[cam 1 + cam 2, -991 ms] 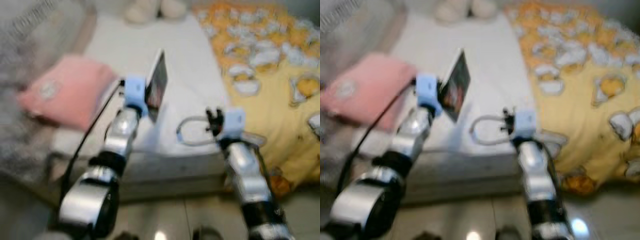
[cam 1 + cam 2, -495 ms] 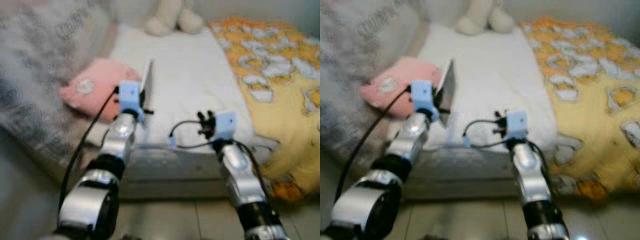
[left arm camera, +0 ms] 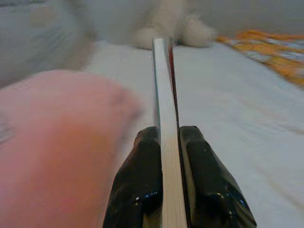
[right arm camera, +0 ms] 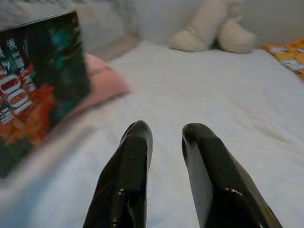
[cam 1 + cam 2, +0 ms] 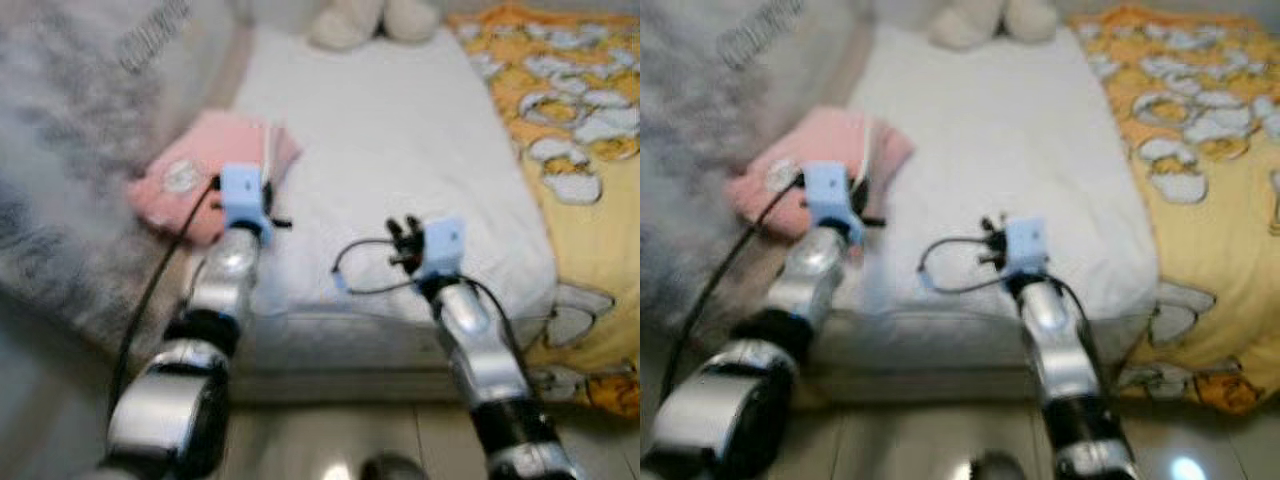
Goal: Clean up the room
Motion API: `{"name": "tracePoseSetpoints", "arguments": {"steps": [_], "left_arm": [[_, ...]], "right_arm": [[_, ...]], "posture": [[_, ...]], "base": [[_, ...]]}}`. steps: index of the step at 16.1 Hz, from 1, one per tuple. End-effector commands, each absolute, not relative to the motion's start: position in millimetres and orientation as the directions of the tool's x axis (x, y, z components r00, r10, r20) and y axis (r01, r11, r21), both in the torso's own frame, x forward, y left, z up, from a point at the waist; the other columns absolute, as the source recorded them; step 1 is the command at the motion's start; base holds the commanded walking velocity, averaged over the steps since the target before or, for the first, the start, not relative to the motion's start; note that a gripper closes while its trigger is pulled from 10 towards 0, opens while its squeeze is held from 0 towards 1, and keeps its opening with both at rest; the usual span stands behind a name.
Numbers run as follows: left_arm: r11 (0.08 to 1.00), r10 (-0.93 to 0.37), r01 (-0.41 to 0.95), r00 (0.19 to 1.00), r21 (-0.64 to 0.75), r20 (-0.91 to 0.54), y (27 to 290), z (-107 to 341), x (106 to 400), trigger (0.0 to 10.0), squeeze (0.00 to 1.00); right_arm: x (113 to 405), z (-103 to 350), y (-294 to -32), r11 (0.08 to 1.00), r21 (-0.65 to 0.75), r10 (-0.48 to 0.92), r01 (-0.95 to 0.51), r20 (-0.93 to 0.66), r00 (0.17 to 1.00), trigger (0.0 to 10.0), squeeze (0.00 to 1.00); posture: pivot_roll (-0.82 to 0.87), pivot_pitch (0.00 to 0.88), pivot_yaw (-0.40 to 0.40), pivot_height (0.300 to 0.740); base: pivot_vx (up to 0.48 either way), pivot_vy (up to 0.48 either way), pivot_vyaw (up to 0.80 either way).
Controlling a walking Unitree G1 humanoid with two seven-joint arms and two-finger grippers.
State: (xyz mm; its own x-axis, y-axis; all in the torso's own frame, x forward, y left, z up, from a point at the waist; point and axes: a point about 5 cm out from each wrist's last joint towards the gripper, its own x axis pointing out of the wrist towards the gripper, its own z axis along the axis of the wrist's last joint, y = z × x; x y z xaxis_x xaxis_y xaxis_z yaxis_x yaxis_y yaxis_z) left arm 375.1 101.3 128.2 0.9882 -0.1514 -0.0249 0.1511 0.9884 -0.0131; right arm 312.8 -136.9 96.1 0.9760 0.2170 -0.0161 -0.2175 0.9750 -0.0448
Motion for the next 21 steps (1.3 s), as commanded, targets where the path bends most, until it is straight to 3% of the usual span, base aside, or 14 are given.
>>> {"name": "tracePoseSetpoints", "arguments": {"steps": [1,4,6,9,10,12,13,16,21], "left_arm": [[0.989,-0.146,0.146,0.988,0.011,0.051,107.1,148.0,381.3,10.0,0.00],[0.987,-0.162,0.161,0.984,0.012,0.080,103.1,153.5,381.5,10.0,0.00],[0.986,-0.154,0.157,0.987,-0.060,0.051,102.7,160.0,387.9,10.0,0.00],[0.874,-0.238,0.192,0.970,-0.447,-0.049,90.4,166.6,401.4,10.0,0.00],[0.858,-0.250,0.194,0.967,-0.475,-0.057,86.8,166.1,401.5,10.0,0.00],[0.741,-0.362,0.248,0.930,-0.624,-0.060,51.2,164.3,395.9,10.0,0.00],[0.725,-0.362,0.210,0.926,-0.656,-0.104,44.4,154.3,391.8,10.0,0.00],[0.773,-0.234,-0.029,0.915,-0.634,-0.328,71.4,92.2,370.4,10.0,0.00],[0.691,-0.127,-0.188,0.919,-0.698,-0.374,80.2,74.1,360.9,10.0,0.00]], "right_arm": [[315.0,103.1,-127.4,0.970,-0.035,0.243,-0.242,0.013,0.970,10.0,0.00],[313.5,102.7,-127.1,0.968,-0.037,0.248,-0.248,0.011,0.969,10.0,0.00],[312.2,102.7,-127.4,0.967,-0.035,0.251,-0.251,0.010,0.968,10.0,0.00],[302.9,96.7,-129.1,0.961,-0.039,0.272,-0.273,-0.024,0.962,10.0,0.00],[301.1,95.9,-129.1,0.960,-0.042,0.277,-0.278,-0.029,0.961,10.0,0.00],[291.7,95.6,-133.8,0.958,-0.056,0.279,-0.281,-0.041,0.959,10.0,0.00],[287.5,95.6,-136.6,0.959,-0.060,0.275,-0.278,-0.050,0.960,10.0,0.00],[273.4,95.2,-146.5,0.957,-0.078,0.272,-0.279,-0.083,0.959,10.0,0.00],[253.1,92.4,-153.8,0.948,-0.096,0.288,-0.303,-0.142,0.947,10.0,0.00]], "posture": [[-0.18,0.000,0.043,0.740],[-0.19,0.000,0.040,0.740],[-0.19,0.006,0.035,0.740],[-0.21,0.048,0.014,0.740],[-0.22,0.051,0.012,0.740],[-0.27,0.090,0.004,0.740],[-0.29,0.102,0.005,0.740],[-0.34,0.152,-0.010,0.740],[-0.37,0.178,-0.042,0.740]], "base": [[0.480,0.000,0.00],[0.480,0.000,0.00],[0.000,0.000,0.00],[0.000,0.000,0.00],[0.000,0.000,0.00],[0.000,0.000,0.00],[0.000,0.000,0.00],[0.000,0.000,0.00],[0.000,0.000,0.00]]}}
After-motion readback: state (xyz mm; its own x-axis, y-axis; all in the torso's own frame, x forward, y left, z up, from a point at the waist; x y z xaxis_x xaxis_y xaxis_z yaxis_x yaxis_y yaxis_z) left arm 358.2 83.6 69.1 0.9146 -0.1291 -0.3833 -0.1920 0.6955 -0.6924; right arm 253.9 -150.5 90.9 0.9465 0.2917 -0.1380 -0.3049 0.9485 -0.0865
